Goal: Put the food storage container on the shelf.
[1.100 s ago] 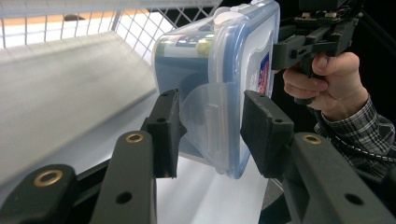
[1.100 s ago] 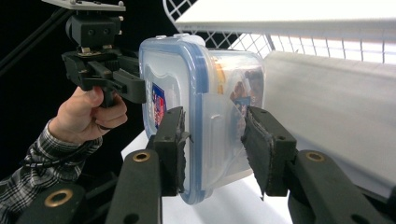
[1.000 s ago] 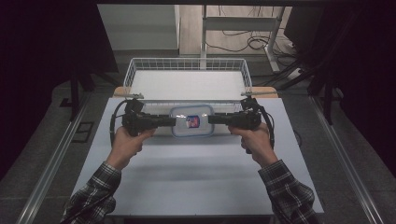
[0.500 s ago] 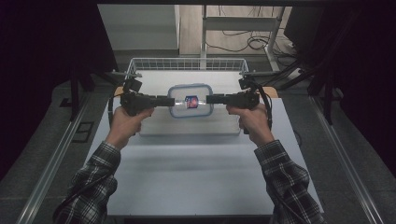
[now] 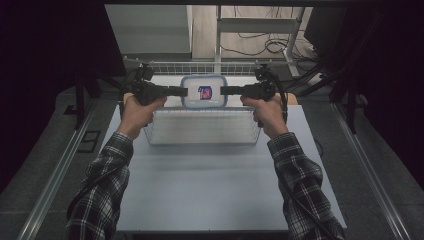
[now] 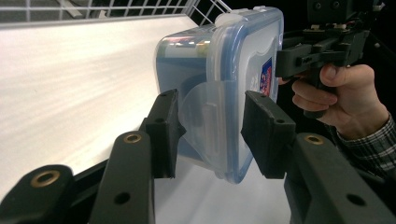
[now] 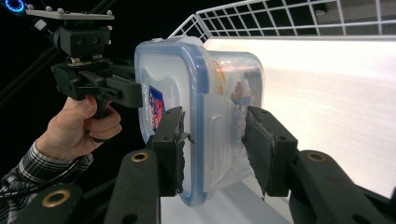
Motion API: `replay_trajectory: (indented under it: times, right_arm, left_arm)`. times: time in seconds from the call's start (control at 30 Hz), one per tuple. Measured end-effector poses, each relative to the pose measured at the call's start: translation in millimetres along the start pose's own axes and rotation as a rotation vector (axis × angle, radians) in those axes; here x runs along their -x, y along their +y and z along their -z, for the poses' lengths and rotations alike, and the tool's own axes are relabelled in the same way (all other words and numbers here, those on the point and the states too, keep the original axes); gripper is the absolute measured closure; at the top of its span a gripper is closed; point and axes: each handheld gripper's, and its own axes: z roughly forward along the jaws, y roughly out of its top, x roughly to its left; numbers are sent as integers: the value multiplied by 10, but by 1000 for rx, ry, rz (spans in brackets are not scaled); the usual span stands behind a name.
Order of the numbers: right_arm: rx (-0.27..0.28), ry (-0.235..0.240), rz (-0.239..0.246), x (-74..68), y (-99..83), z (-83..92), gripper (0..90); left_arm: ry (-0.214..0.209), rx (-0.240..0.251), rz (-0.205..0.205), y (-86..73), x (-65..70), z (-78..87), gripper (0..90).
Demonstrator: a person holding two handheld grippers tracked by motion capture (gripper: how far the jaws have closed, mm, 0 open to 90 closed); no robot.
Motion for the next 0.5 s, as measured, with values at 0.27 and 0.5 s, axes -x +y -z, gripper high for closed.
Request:
replay_trajectory:
  times: [0.27, 0.5]
  right_arm:
    - [-3, -4, -32, 130, 52, -89, 574]
    - [3, -8, -44, 181, 55, -144, 571]
  left_arm:
    - [19, 7, 20, 22, -125, -63, 562]
    - [21, 31, 33, 18, -186, -77, 558]
